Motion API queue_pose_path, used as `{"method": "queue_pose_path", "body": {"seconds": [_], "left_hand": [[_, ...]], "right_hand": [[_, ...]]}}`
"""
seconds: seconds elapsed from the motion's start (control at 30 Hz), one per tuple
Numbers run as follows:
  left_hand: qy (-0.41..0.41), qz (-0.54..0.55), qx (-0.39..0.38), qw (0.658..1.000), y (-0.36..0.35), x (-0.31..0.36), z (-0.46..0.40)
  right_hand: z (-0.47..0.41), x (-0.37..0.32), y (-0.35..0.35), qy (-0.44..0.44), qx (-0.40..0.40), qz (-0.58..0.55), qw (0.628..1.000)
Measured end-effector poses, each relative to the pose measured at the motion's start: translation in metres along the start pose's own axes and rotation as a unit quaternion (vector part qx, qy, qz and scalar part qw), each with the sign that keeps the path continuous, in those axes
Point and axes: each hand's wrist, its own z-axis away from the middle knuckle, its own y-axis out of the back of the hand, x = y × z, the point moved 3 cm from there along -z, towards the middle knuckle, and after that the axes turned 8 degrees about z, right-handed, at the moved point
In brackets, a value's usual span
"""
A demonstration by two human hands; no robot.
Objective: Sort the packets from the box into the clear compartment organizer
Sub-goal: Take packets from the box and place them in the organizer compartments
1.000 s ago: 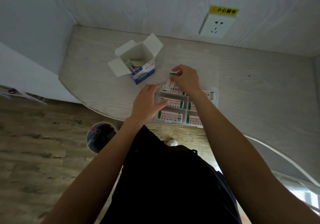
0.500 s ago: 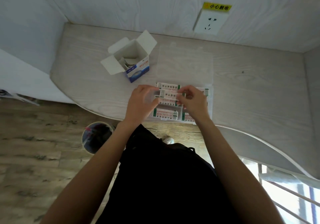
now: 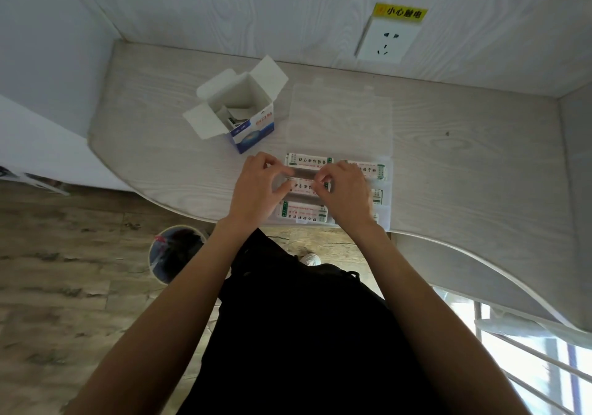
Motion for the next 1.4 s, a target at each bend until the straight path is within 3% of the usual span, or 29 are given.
{"method": "queue_pose_path", "body": {"seconds": [0.23,0.4,0.5,0.6,0.7,0.77,0.83,0.9,1.03,1.13,1.27,1.4], "left_hand": [[-0.007,-0.001,-0.014,1.000,0.001,-0.003,0.001],[-0.017,0.041,-0.003,0.999,0.018,0.006,0.005],[-0.030,0.061,0.084,0.994,0.047,0.014,0.007],[-0.024,-0.003,0.190,0.982,0.083,0.006,-0.003],[0.062,-0.061,0.119,0.989,0.099,-0.019,-0.031],[0.130,-0.046,0.039,0.990,0.095,-0.029,-0.045],[0.162,-0.018,0.020,0.986,0.092,-0.033,-0.051],[0.137,-0.007,0.062,0.989,0.097,-0.029,-0.051],[-0.040,-0.035,0.208,0.977,0.113,-0.018,-0.039],[-0.105,-0.058,0.251,0.960,0.121,-0.007,-0.034],[-0.073,-0.023,0.217,0.973,0.115,-0.010,-0.036],[-0.109,0.001,0.227,0.968,0.114,0.007,-0.028]], "right_hand": [[0.000,0.003,-0.001,-0.002,-0.010,0.016,1.000],[-0.001,0.002,0.015,-0.010,0.004,-0.045,0.999],[-0.007,-0.004,0.040,-0.002,0.050,-0.076,0.996],[-0.027,-0.029,0.062,0.061,0.088,-0.079,0.991],[-0.051,-0.070,0.065,0.152,0.087,-0.054,0.983],[-0.067,-0.091,0.051,0.193,0.040,-0.002,0.980],[-0.074,-0.102,0.035,0.217,0.003,0.056,0.975],[-0.073,-0.102,0.028,0.234,0.023,0.075,0.969],[-0.058,-0.104,0.044,0.255,0.136,-0.002,0.957],[-0.046,-0.113,0.061,0.297,0.225,-0.031,0.927],[-0.040,-0.118,0.059,0.321,0.208,-0.008,0.924],[-0.037,-0.118,0.053,0.310,0.158,0.005,0.938]]}}
